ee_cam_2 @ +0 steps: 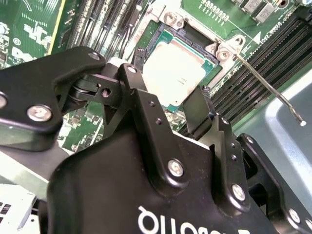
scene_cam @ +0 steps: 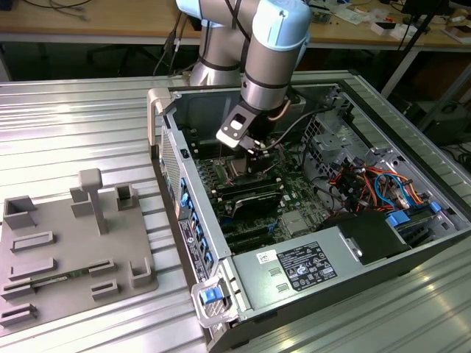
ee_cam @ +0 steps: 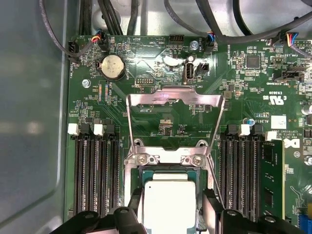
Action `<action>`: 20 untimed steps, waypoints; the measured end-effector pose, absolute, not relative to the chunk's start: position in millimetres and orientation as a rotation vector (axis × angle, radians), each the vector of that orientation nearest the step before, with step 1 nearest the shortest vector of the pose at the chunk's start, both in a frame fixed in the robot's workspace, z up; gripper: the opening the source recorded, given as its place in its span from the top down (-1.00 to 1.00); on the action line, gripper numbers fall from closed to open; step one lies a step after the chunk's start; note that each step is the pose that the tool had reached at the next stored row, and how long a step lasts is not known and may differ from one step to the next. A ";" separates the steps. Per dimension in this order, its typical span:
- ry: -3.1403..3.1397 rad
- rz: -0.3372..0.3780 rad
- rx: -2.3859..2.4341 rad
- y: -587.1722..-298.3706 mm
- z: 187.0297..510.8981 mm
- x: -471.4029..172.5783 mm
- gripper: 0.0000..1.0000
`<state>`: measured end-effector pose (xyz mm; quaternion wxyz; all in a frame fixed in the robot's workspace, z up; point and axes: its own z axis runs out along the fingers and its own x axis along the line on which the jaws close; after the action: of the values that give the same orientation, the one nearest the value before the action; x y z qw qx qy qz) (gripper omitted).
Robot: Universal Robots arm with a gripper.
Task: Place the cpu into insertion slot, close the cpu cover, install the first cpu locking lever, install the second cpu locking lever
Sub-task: 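Place the cpu into insertion slot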
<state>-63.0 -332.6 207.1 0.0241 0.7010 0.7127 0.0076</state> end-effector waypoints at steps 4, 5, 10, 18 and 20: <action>2.205 0.023 2.169 -332.4 209.3 -62.9 -0.17; 2.205 0.023 2.169 -332.5 209.3 -62.8 -0.17; 2.205 0.023 2.169 -332.5 209.0 -62.2 -0.17; 2.205 0.022 2.168 -332.5 215.8 -62.1 -0.14; 2.204 0.021 2.168 -332.5 217.7 -62.1 0.12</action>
<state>-62.1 -332.5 217.7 0.0248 0.7009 0.7128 0.0069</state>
